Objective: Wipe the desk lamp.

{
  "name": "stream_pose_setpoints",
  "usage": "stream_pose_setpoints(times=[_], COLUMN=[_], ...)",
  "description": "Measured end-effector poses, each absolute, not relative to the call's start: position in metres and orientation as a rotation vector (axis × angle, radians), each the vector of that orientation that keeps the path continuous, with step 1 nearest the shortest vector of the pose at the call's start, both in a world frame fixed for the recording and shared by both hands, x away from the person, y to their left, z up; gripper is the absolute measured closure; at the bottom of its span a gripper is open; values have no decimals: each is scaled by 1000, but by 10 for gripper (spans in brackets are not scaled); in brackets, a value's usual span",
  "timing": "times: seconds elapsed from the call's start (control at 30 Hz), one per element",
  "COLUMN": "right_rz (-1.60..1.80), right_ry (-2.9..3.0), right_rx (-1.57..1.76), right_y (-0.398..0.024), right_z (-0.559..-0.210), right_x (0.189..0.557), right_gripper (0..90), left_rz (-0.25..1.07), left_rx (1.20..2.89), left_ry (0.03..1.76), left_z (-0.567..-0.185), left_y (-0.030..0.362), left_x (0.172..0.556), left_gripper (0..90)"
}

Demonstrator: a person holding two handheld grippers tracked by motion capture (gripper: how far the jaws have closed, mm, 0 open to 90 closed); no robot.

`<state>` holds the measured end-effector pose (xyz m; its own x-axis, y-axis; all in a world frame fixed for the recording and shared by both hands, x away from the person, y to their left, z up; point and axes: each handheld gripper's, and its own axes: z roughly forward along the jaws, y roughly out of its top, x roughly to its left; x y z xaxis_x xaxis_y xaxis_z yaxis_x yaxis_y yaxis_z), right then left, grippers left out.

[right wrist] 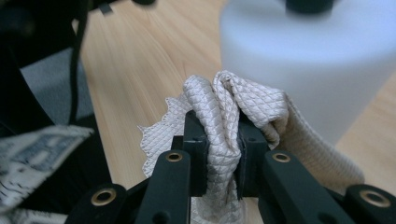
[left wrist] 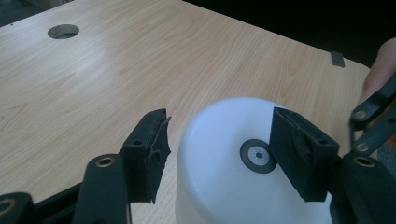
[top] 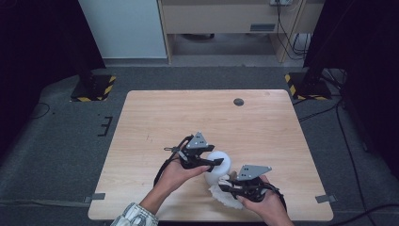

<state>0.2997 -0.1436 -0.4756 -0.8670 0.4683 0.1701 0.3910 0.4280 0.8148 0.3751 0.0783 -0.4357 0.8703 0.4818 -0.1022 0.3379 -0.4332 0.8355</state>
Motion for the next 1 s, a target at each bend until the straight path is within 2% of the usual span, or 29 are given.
stream_pose_setpoints(times=[0.17,0.47,0.77,1.0], right_rz=[1498,1392,1477,1432], right_ry=[2541,2622,2547,2581], right_rx=[730,739,703,701], right_y=[-142,-134,-132,-125], right_z=[-465,-492,-468,-482], right_x=[299,302,299,300], right_gripper=[784,785,785,784], left_rz=[187,191,189,189], left_rx=[2061,2061,2060,2061], left_ry=[598,595,598,597], left_z=[-436,-436,-436,-436], left_y=[79,79,79,80], left_x=[375,375,375,375], left_gripper=[371,372,372,372])
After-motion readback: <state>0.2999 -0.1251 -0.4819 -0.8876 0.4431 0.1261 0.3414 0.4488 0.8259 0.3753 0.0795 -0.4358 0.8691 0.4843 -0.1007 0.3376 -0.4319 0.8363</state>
